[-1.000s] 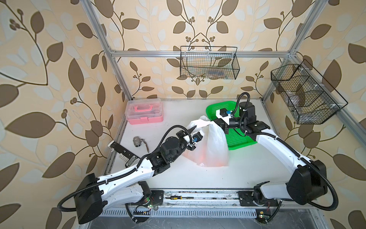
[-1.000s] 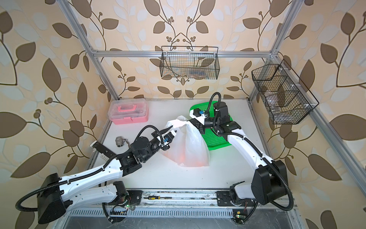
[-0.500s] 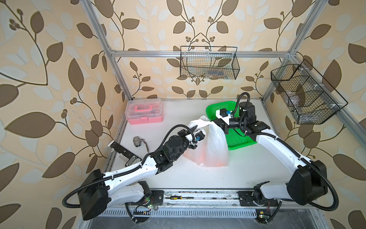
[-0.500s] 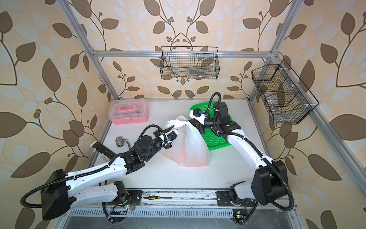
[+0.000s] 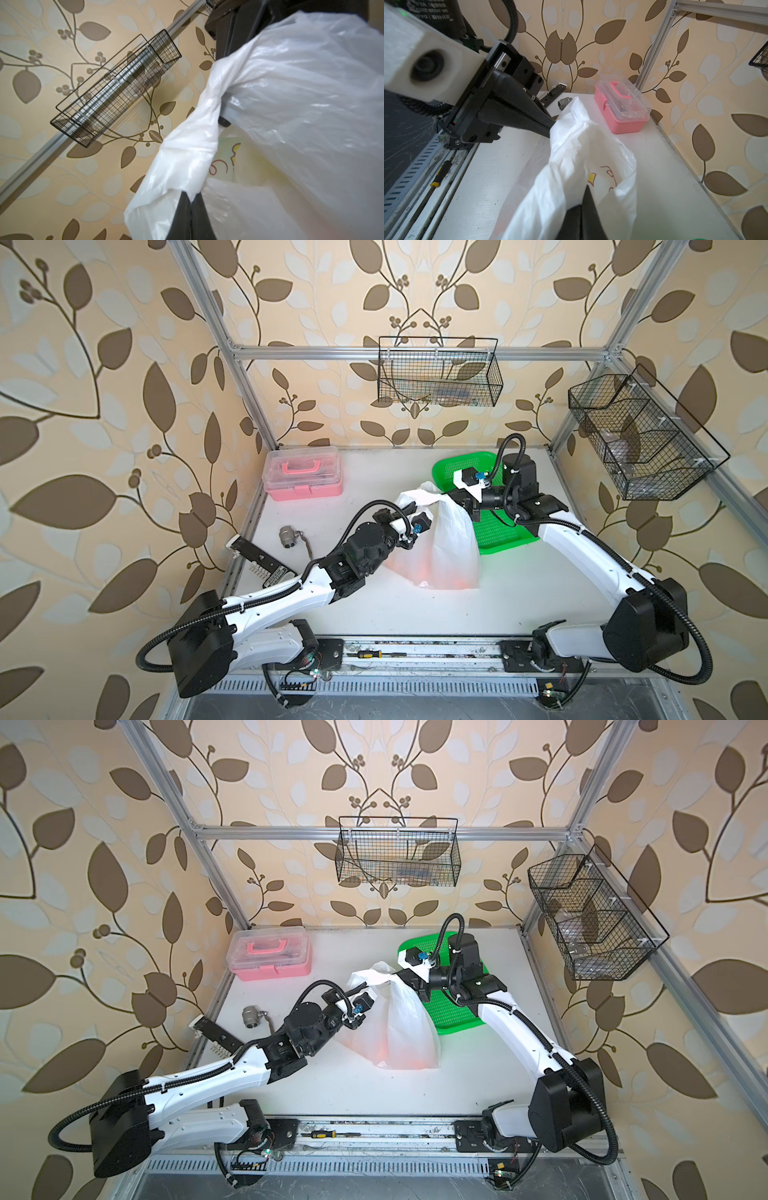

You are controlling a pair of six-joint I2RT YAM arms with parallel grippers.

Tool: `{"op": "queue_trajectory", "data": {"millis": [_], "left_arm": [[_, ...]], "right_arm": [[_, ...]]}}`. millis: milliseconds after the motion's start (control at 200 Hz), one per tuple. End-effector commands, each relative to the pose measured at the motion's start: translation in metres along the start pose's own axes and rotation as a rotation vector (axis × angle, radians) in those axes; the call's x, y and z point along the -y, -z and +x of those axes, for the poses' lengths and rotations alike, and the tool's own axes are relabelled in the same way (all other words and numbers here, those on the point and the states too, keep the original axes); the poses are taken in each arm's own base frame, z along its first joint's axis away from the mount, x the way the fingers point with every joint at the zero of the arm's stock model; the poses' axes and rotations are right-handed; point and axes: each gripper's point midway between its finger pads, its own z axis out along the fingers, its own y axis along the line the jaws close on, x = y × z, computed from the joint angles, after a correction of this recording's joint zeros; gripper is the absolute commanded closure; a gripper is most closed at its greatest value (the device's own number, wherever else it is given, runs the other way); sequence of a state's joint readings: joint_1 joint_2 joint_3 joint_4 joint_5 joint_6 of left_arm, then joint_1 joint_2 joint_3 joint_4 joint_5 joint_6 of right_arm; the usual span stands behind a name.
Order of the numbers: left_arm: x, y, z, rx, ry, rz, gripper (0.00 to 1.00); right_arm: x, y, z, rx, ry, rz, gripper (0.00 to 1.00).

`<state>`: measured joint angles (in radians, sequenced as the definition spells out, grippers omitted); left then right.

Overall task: Place the oranges into plastic bags & tie knots
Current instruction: Tie the plastic bag at the center of the board.

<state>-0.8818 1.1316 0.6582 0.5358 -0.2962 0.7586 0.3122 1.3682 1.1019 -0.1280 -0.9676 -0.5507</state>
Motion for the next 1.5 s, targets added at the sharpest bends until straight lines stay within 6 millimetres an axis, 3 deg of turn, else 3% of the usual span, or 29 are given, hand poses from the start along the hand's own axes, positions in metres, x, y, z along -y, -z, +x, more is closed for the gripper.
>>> {"op": "queue_trajectory", "data": {"millis": [0, 300, 505, 640, 885, 1095, 1255, 1325, 1390, 1495], "left_arm": [[-0.030, 0.009, -0.026, 0.083, 0.046, -0.083, 1.00], [-0.049, 0.029, -0.010, 0.008, 0.096, -0.144, 1.00], [-0.055, 0.044, 0.003, -0.015, 0.143, -0.181, 1.00], [-0.060, 0.049, 0.009, -0.039, 0.151, -0.205, 1.00], [-0.063, 0.055, 0.042, -0.153, 0.238, -0.273, 1.00], [-0.073, 0.069, 0.092, -0.294, 0.374, -0.371, 1.00], [-0.080, 0.082, 0.132, -0.388, 0.482, -0.439, 1.00], [-0.070, 0.078, 0.128, -0.349, 0.499, -0.375, 1.00], [-0.060, 0.071, 0.120, -0.312, 0.511, -0.304, 1.00], [-0.051, 0.061, 0.109, -0.277, 0.516, -0.225, 1.00]], "right_arm": [[-0.004, 0.005, 0.000, -0.012, 0.016, 0.012, 1.00], [0.018, 0.034, -0.005, -0.011, -0.030, 0.142, 1.00], [0.026, 0.048, 0.001, -0.023, -0.059, 0.231, 1.00], [0.045, 0.060, 0.009, -0.065, -0.119, 0.363, 1.00], [0.071, 0.090, 0.050, -0.182, -0.308, 0.673, 1.00], [0.073, 0.131, 0.101, -0.291, -0.494, 0.964, 1.00], [0.069, 0.159, 0.124, -0.340, -0.573, 1.134, 1.00], [0.062, 0.143, 0.116, -0.284, -0.556, 1.016, 1.00], [0.049, 0.112, 0.089, -0.167, -0.481, 0.785, 1.00], [0.027, 0.082, 0.061, -0.127, -0.330, 0.572, 0.71]]}}
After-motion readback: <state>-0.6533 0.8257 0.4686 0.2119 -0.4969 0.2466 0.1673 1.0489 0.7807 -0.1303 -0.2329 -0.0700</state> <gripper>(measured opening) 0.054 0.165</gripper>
